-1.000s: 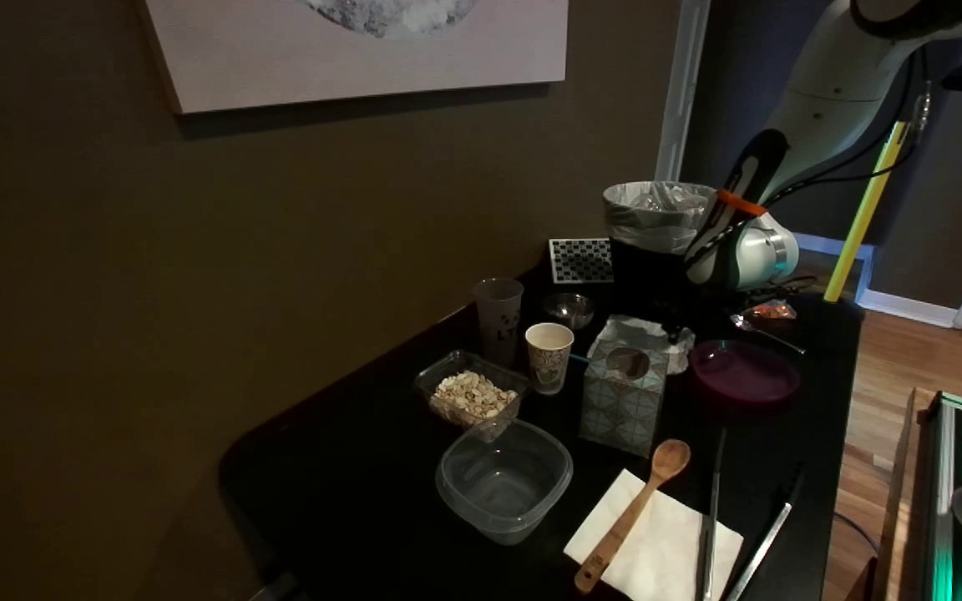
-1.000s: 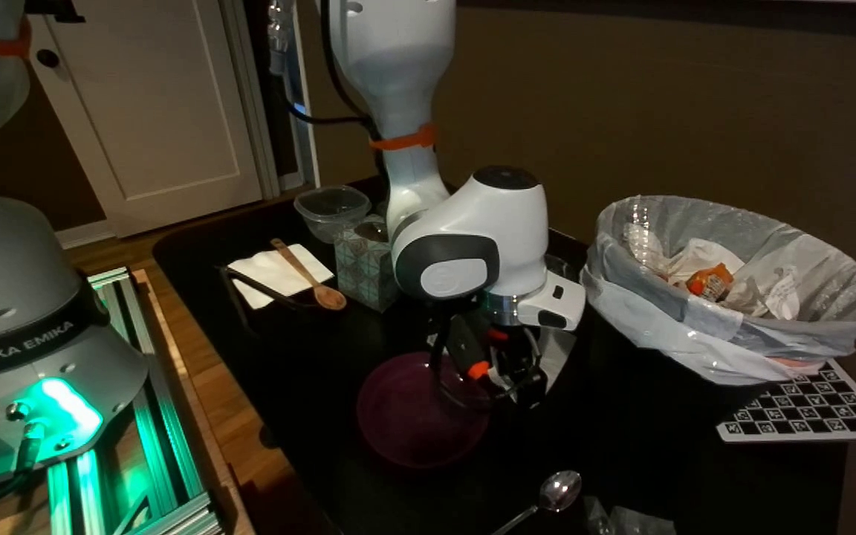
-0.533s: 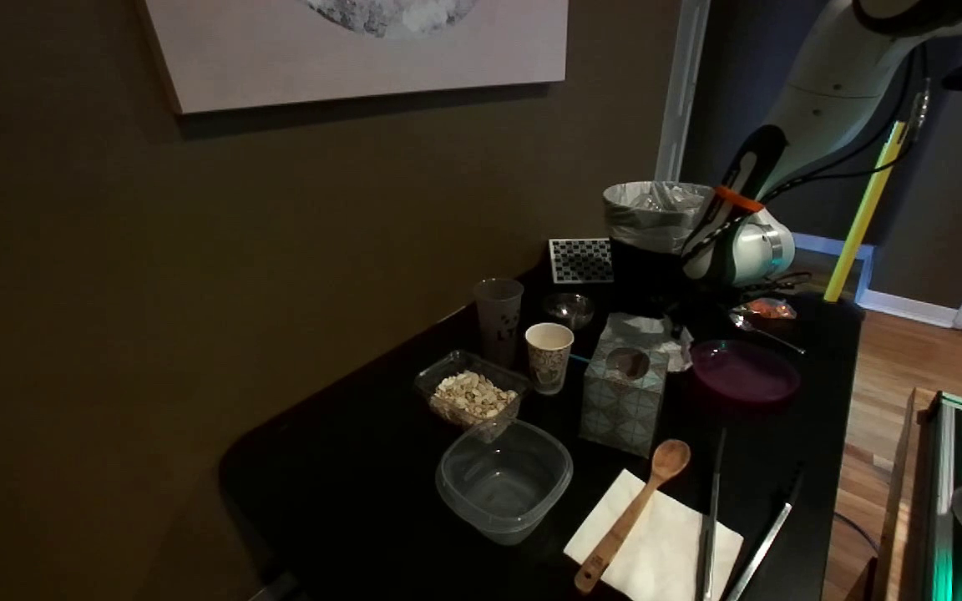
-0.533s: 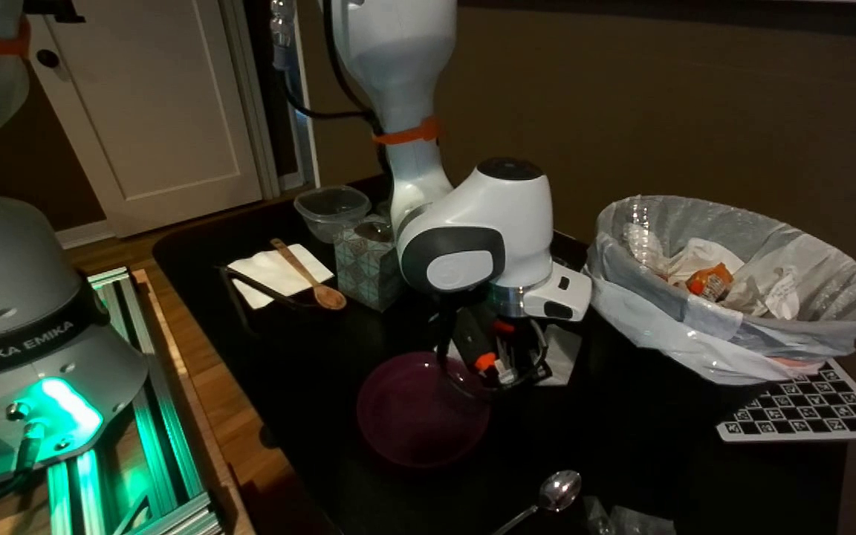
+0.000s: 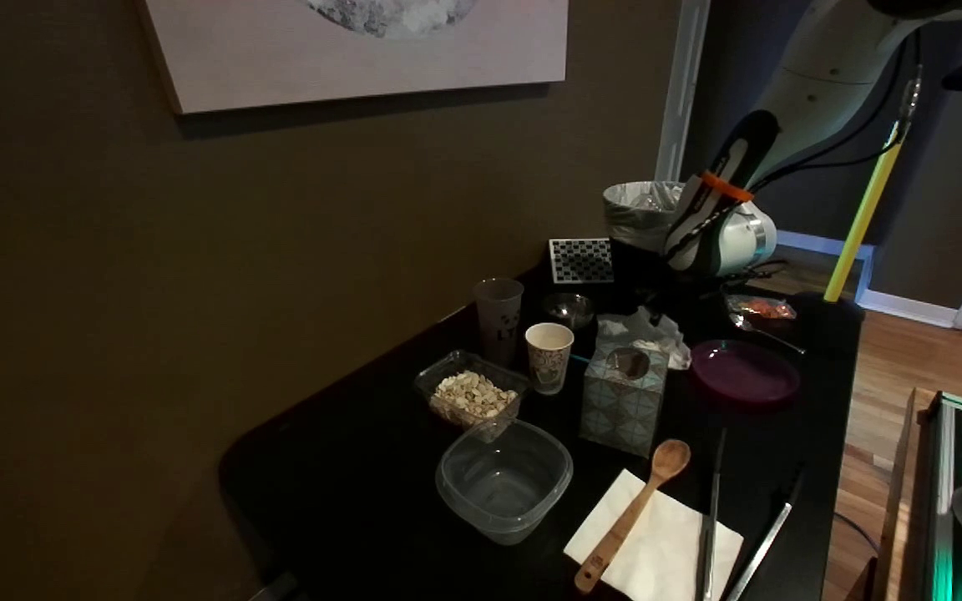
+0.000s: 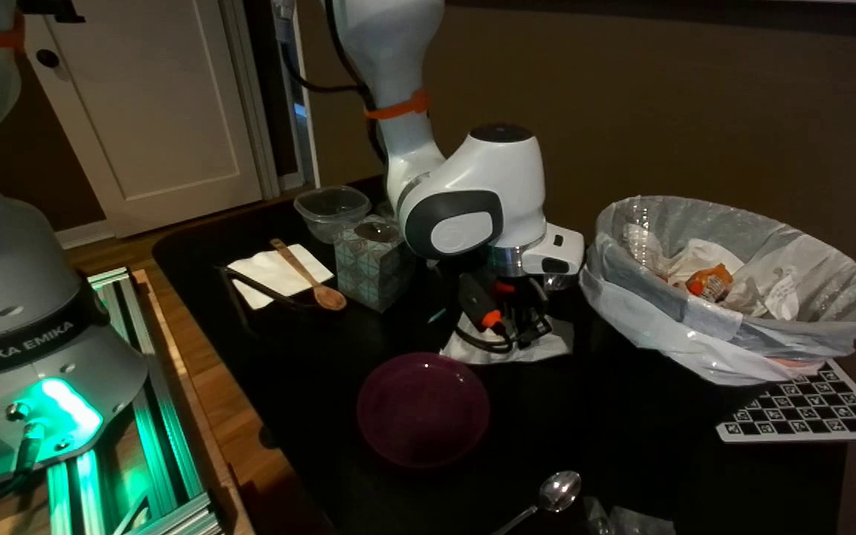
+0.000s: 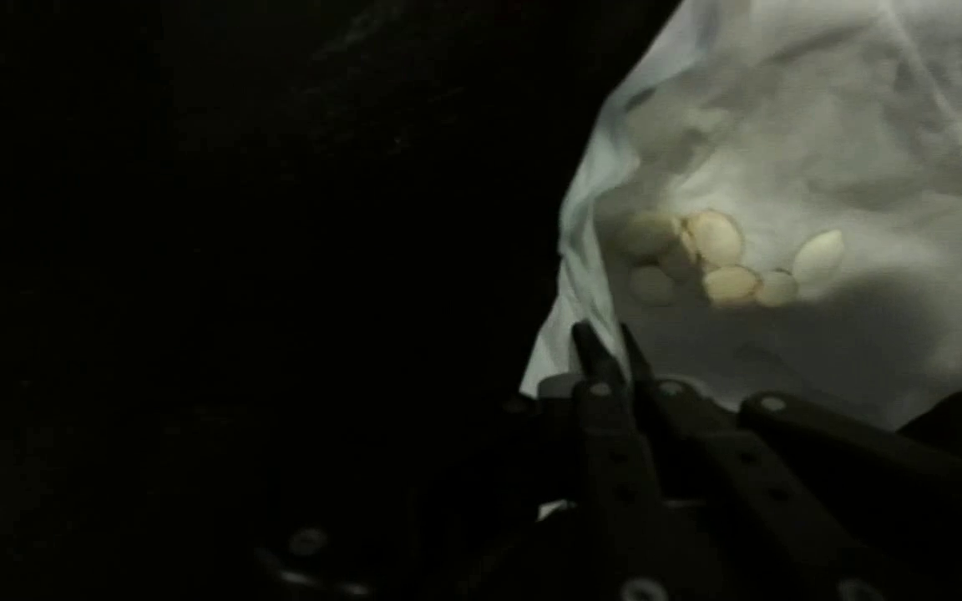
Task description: Put some contents from the bowl onto the white towel, then put the towel in the bin
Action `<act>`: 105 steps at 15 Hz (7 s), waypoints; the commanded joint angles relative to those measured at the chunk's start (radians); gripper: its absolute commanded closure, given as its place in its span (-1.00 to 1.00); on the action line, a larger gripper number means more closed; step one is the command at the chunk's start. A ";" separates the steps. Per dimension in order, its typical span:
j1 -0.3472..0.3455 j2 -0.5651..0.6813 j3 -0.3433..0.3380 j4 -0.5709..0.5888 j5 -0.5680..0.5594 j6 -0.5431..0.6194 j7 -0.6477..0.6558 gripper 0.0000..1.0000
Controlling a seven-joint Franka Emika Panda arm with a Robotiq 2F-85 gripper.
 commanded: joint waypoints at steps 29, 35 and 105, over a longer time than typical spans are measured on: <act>-0.085 0.094 0.209 0.061 0.009 -0.144 -0.101 -0.14; -0.086 0.093 0.206 0.074 0.015 -0.173 -0.117 0.82; -0.055 -0.234 -0.087 0.770 0.036 -0.907 -0.486 -1.00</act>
